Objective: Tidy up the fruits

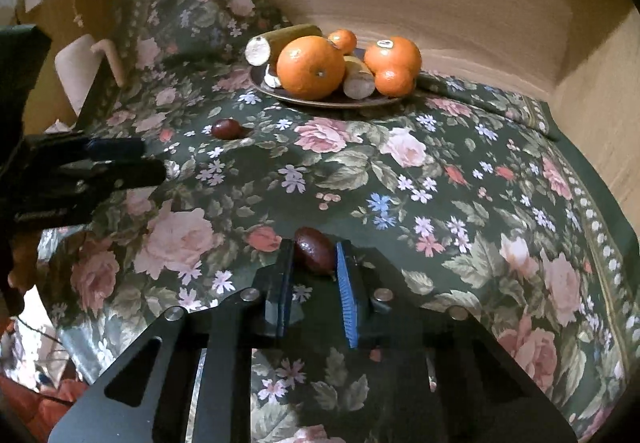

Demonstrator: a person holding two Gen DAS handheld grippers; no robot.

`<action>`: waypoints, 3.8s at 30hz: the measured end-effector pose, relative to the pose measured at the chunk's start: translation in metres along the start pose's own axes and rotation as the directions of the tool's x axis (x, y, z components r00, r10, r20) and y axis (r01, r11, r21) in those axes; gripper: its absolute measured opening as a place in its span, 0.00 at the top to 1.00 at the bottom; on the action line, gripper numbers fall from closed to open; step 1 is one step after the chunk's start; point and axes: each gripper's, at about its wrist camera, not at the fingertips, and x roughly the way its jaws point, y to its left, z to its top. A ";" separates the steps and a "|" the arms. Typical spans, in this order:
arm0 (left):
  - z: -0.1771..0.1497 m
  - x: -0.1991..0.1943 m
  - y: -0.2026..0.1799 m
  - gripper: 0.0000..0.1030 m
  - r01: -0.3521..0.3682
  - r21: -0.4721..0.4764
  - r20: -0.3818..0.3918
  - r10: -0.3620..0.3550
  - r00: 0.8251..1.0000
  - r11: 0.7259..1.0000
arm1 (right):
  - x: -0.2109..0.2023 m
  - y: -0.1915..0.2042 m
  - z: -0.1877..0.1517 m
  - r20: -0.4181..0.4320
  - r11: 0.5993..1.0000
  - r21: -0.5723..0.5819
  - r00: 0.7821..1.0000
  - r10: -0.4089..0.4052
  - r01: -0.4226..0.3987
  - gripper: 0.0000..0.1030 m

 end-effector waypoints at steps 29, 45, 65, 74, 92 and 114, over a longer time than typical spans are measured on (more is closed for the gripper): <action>0.067 0.024 0.005 0.78 0.007 0.052 0.015 -0.008 1.000 0.999 | 0.006 -0.048 0.087 0.085 1.000 -0.013 0.996 -0.017 0.018 0.81; 0.141 0.014 0.004 0.78 -0.019 0.065 0.155 0.009 0.988 0.998 | 0.030 -0.044 0.155 0.143 0.994 -0.105 0.990 0.003 0.012 0.81; 0.161 0.071 0.003 0.50 -0.060 0.091 0.110 0.050 0.993 0.994 | 0.090 -0.049 0.169 0.016 0.993 -0.118 1.000 0.022 -0.020 0.73; 0.159 0.041 0.009 0.49 -0.057 0.051 0.161 0.048 0.986 0.997 | 0.065 -0.057 0.170 0.079 0.996 -0.086 0.997 0.013 -0.006 0.62; 0.098 -0.154 -0.016 0.48 -0.090 -0.029 0.505 0.093 0.858 0.995 | -0.123 -0.022 0.135 0.460 1.000 -0.004 0.888 -0.013 0.017 0.62; 0.012 -0.257 -0.073 0.00 -0.184 -0.066 0.665 0.181 0.724 0.981 | -0.234 0.025 0.049 0.672 0.991 0.103 0.728 -0.136 0.090 0.02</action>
